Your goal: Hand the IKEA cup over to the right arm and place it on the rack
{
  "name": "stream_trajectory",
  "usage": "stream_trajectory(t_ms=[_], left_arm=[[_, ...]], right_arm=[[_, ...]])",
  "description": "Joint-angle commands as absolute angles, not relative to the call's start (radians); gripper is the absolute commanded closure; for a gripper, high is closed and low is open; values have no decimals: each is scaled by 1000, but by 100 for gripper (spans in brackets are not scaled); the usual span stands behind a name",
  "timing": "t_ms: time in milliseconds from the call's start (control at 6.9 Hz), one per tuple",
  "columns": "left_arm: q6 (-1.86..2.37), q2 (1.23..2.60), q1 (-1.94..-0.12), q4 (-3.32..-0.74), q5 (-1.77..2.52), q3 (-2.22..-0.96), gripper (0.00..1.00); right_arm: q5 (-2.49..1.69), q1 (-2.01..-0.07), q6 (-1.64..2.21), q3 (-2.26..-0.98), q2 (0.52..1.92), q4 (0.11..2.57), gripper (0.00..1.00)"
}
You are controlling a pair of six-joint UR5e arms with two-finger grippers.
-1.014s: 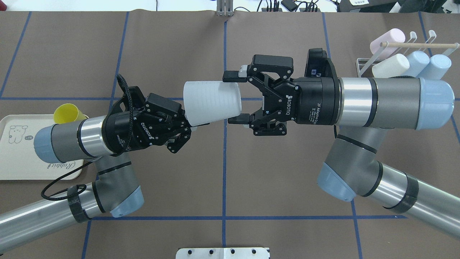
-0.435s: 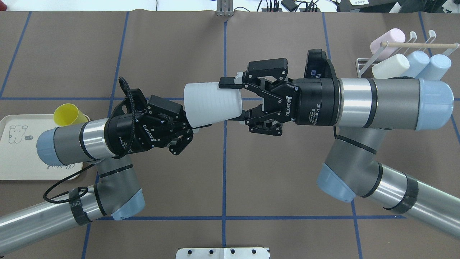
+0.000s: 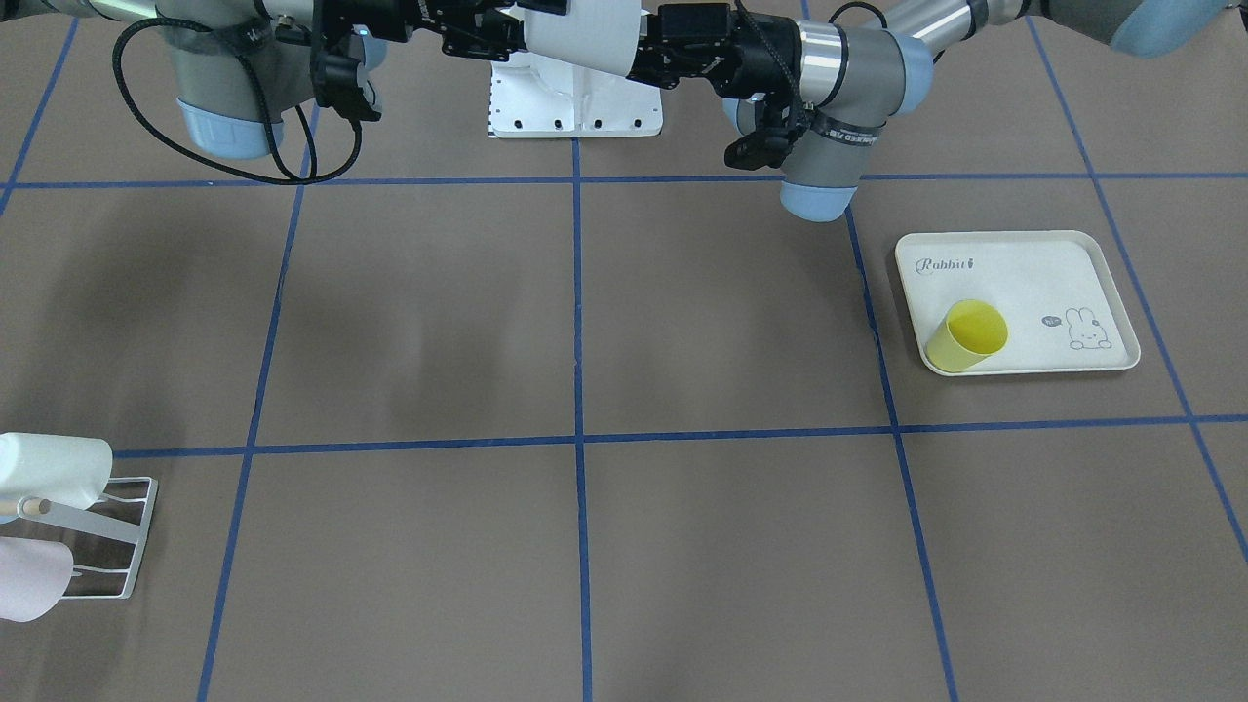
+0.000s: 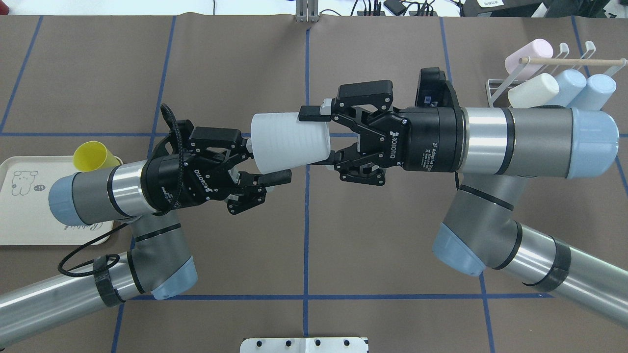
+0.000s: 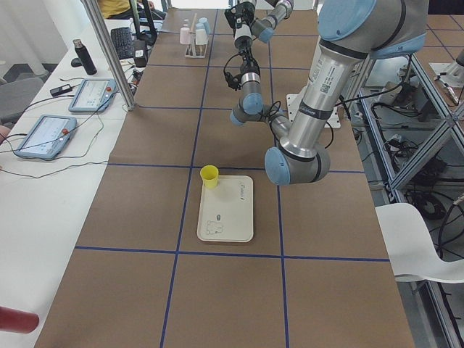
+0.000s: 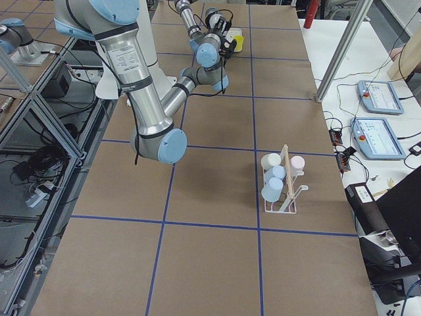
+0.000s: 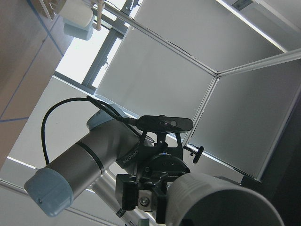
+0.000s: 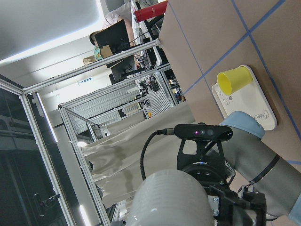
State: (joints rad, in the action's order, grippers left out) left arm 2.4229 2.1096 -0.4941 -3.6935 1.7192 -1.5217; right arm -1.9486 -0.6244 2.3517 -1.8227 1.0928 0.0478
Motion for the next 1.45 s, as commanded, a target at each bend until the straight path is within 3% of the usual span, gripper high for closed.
stream_trajectory(t_ms=[0, 580, 869, 1304], left_arm=[[2418, 2099, -506, -3697, 1720, -1523, 9], [2253, 2043, -598, -3669, 1726, -1516, 10], [2250, 2045, -691, -3651, 1739, -1448, 10], [2070, 2045, -715, -3585, 1786, -1422, 10]], right_arm=[[-1939, -626, 2352, -1825, 1098, 46, 87], [-1905, -687, 2240, -1807, 1118, 150, 87], [-1916, -739, 1869, -1818, 1196, 253, 89], [-1965, -822, 1592, -1815, 1192, 537, 90]])
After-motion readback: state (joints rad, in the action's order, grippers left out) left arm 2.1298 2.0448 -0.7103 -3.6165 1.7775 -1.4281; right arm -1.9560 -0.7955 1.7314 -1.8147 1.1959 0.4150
